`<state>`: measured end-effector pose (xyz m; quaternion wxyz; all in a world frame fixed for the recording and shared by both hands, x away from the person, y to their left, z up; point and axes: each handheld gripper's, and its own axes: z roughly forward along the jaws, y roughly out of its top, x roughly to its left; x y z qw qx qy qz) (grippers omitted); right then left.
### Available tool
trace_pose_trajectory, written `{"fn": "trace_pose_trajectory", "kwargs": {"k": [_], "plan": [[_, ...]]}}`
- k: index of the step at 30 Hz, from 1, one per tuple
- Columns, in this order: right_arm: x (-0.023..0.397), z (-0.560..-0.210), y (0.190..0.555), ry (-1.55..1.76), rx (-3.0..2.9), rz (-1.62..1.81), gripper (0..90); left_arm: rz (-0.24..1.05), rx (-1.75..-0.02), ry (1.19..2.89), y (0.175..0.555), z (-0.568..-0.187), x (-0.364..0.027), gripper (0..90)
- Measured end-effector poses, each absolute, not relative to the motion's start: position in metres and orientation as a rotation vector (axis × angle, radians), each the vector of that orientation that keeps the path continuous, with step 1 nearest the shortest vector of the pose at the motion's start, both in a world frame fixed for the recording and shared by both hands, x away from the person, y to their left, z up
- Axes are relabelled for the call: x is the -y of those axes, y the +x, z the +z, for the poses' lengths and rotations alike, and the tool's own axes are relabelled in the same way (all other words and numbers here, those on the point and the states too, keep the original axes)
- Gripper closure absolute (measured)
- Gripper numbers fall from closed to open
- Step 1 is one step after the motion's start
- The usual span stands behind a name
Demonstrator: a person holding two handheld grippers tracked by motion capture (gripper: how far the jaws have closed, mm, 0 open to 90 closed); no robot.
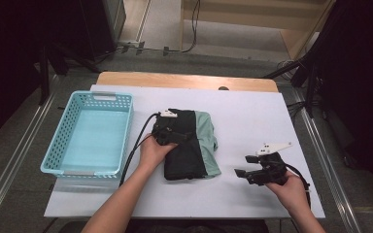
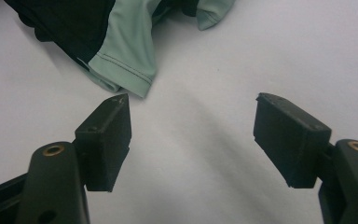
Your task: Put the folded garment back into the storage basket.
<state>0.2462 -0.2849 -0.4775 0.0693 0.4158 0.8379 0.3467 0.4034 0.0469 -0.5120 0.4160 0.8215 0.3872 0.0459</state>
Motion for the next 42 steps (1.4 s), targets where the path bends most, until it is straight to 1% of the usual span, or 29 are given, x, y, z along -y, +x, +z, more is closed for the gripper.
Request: {"fn": "trace_pose_trajectory", "kwargs": {"k": [1, 3, 4, 5, 6, 7, 8, 10, 12, 16, 17, 18, 19, 20, 21, 23, 24, 28, 38, 42], "plan": [[0.285, -0.478, 0.246, 1.252, -2.522, 1.044, 26.3, 0.115, -0.972, 2.063, 0.403, -0.512, -0.047, 13.8], [0.285, -0.478, 0.246, 1.249, -2.522, 1.044, 26.2, 0.108, -0.966, 2.063, 0.403, -0.512, -0.047, 14.5], [0.285, -0.478, 0.246, 1.248, -2.523, 1.043, 26.2, 0.100, -0.962, 2.061, 0.403, -0.512, -0.047, 16.7], [0.285, -0.478, 0.246, 1.248, -2.523, 1.043, 26.2, 0.097, -0.959, 2.061, 0.402, -0.512, -0.047, 16.7], [0.285, -0.478, 0.246, 1.245, -2.525, 1.038, 26.2, 0.097, -0.953, 2.057, 0.402, -0.513, -0.047, 19.2], [0.285, -0.478, 0.246, 1.245, -2.525, 1.038, 26.2, 0.089, -0.944, 2.050, 0.402, -0.513, -0.048, 19.2], [0.284, -0.478, 0.247, 1.238, -2.526, 1.031, 26.2, 0.076, -0.938, 2.044, 0.402, -0.514, -0.049, 23.2], [0.283, -0.478, 0.247, 1.233, -2.528, 1.031, 26.2, 0.055, -0.934, 2.037, 0.402, -0.514, -0.050, 26.9], [0.283, -0.478, 0.247, 1.232, -2.532, 1.026, 26.2, 0.051, -0.934, 2.035, 0.402, -0.514, -0.051, 28.7], [0.281, -0.479, 0.247, 1.228, -2.536, 1.019, 26.2, 0.034, -0.938, 2.027, 0.400, -0.514, -0.051, 36.9], [0.281, -0.479, 0.247, 1.228, -2.536, 1.019, 26.2, 0.029, -0.941, 2.026, 0.400, -0.514, -0.051, 36.9], [0.281, -0.479, 0.247, 1.226, -2.538, 1.018, 26.2, 0.021, -0.951, 2.024, 0.399, -0.514, -0.051, 39.4], [0.280, -0.479, 0.248, 1.227, -2.540, 1.022, 26.2, 0.022, -0.953, 2.026, 0.399, -0.513, -0.050, 44.4], [0.280, -0.479, 0.248, 1.227, -2.540, 1.022, 26.2, 0.028, -0.954, 2.032, 0.398, -0.511, -0.050, 44.4], [0.281, -0.479, 0.248, 1.231, -2.539, 1.025, 26.2, 0.040, -0.951, 2.046, 0.396, -0.509, -0.048, 50.0], [0.281, -0.479, 0.248, 1.231, -2.539, 1.025, 26.2, 0.045, -0.950, 2.053, 0.395, -0.507, -0.047, 51.7], [0.281, -0.479, 0.249, 1.233, -2.543, 1.027, 26.2, 0.046, -0.954, 2.058, 0.394, -0.505, -0.047, 55.4], [0.281, -0.479, 0.249, 1.237, -2.541, 1.034, 26.2, 0.018, -0.971, 2.082, 0.395, -0.497, -0.046, 57.2], [0.290, -0.477, 0.249, 1.257, -2.522, 1.049, 26.2, -0.116, -1.017, 2.033, 0.399, -0.480, -0.051, 57.4], [0.292, -0.477, 0.250, 1.263, -2.513, 1.057, 26.2, -0.140, -1.009, 2.026, 0.399, -0.473, -0.053, 57.4]]}}
